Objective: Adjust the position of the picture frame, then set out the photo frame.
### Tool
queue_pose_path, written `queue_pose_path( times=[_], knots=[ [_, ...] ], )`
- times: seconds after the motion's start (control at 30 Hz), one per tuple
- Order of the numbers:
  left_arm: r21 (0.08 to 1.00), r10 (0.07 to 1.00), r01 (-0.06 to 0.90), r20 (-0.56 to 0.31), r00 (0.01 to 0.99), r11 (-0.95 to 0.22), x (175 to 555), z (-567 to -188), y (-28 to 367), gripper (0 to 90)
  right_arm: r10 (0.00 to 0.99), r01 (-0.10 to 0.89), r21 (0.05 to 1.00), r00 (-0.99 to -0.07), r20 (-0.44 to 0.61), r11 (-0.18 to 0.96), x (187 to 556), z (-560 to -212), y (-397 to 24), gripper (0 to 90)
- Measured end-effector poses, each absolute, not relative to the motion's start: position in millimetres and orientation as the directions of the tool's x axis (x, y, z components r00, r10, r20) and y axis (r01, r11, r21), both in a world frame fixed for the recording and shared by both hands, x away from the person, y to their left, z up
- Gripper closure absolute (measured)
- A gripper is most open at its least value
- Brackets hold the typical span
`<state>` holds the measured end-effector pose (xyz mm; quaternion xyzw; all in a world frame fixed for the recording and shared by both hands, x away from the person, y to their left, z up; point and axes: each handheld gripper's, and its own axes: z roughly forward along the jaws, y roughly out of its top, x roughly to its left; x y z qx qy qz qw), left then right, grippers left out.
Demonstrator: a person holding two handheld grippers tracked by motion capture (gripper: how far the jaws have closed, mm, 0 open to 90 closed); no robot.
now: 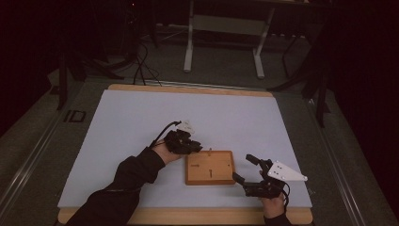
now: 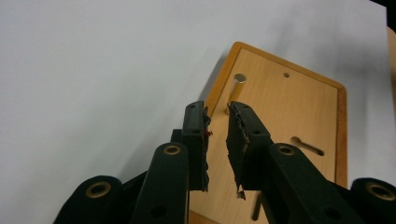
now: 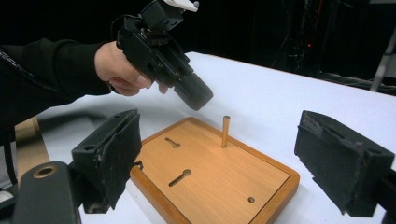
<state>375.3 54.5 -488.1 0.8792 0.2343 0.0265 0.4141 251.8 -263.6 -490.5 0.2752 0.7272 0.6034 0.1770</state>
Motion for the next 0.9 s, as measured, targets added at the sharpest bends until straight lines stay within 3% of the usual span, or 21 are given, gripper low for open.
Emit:
queue_pose_path(
  times=[0.9],
  knots=[
    [0.716,0.420,0.363,-0.108,0.901,-0.597,378,-500,15,74.7,0.613,0.181,0.976,-0.787,0.068,0.124,251,-490,-265,14.1]
  ],
)
